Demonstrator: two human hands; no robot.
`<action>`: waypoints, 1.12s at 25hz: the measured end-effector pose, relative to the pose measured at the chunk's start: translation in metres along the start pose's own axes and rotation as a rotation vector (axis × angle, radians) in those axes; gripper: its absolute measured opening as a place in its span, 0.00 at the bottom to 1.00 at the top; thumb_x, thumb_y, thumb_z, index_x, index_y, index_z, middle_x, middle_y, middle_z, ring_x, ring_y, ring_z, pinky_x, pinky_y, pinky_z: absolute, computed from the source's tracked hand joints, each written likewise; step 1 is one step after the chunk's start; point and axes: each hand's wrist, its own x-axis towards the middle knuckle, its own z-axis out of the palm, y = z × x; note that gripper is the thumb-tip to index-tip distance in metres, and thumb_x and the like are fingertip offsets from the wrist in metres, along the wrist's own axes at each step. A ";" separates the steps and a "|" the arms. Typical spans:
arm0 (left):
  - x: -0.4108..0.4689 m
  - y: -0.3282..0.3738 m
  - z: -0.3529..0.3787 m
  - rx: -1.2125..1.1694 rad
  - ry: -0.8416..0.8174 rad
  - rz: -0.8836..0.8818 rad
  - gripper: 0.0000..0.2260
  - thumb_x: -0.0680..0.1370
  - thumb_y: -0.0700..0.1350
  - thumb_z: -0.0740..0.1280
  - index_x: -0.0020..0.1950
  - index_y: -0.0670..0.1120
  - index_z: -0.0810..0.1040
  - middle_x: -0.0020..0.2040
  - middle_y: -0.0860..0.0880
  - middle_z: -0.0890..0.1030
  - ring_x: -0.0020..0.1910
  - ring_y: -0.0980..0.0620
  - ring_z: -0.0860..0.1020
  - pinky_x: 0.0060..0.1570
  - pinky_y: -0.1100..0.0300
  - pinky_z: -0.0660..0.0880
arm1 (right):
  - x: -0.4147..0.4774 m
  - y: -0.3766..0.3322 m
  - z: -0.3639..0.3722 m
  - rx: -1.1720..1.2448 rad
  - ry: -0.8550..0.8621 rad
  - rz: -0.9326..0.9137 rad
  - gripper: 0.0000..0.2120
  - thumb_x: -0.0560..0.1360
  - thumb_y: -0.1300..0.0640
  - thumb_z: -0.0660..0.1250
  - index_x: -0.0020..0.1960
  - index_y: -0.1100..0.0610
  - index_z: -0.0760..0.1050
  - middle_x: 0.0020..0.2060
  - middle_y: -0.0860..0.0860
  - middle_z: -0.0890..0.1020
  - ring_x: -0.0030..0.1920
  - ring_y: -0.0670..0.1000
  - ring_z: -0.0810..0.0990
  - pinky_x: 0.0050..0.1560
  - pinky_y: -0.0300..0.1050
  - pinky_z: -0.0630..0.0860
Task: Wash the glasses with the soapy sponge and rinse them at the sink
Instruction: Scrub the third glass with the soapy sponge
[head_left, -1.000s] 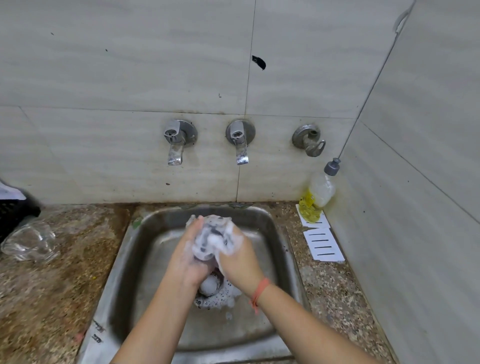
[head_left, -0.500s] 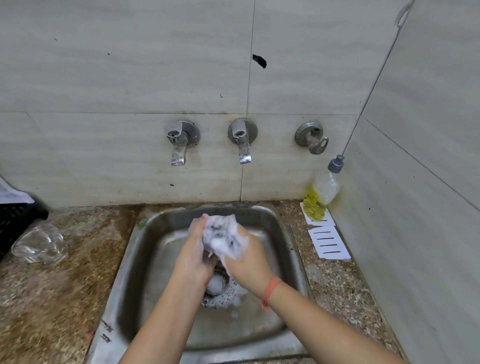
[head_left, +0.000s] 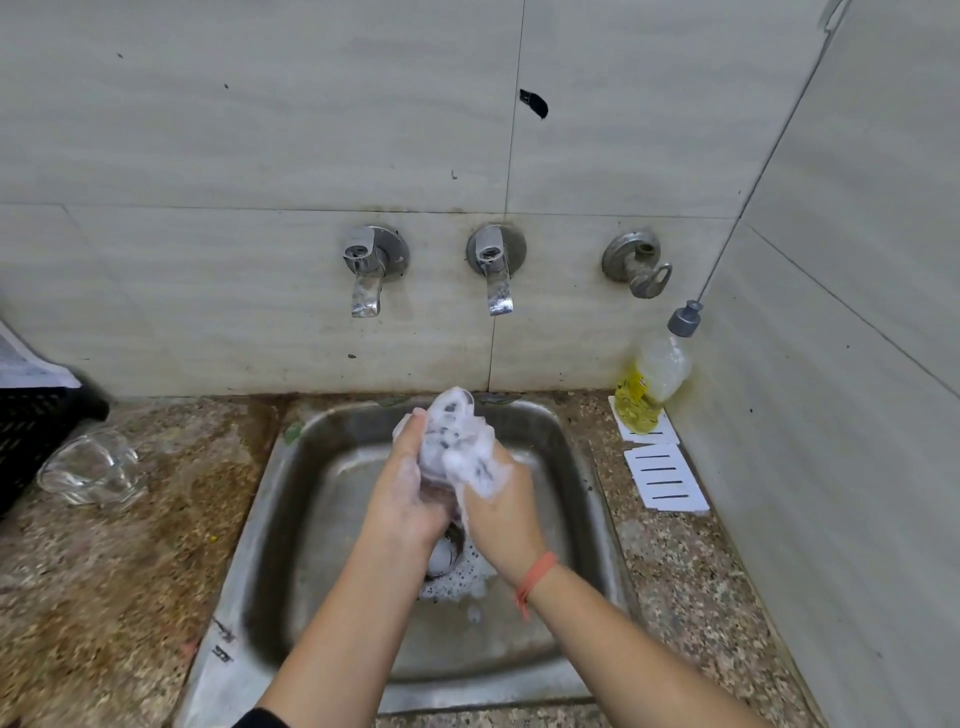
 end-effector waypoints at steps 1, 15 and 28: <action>0.003 0.000 -0.003 -0.001 -0.006 0.015 0.09 0.77 0.46 0.66 0.55 0.42 0.75 0.38 0.42 0.83 0.34 0.47 0.83 0.32 0.57 0.79 | 0.001 -0.004 0.000 0.210 -0.023 0.069 0.05 0.76 0.58 0.64 0.48 0.57 0.77 0.40 0.48 0.82 0.41 0.42 0.79 0.44 0.41 0.74; 0.006 0.010 -0.026 0.102 -0.176 0.060 0.15 0.69 0.45 0.73 0.50 0.37 0.77 0.40 0.43 0.82 0.37 0.46 0.82 0.34 0.55 0.79 | 0.007 -0.012 -0.015 0.312 -0.334 0.366 0.11 0.76 0.63 0.64 0.57 0.63 0.75 0.46 0.54 0.81 0.35 0.46 0.78 0.30 0.36 0.73; 0.009 -0.001 -0.029 0.248 0.010 0.222 0.27 0.66 0.47 0.78 0.59 0.38 0.74 0.56 0.38 0.80 0.53 0.41 0.80 0.60 0.42 0.73 | 0.013 -0.008 -0.010 0.492 -0.199 0.509 0.14 0.73 0.61 0.70 0.56 0.68 0.77 0.46 0.58 0.84 0.48 0.62 0.82 0.50 0.54 0.80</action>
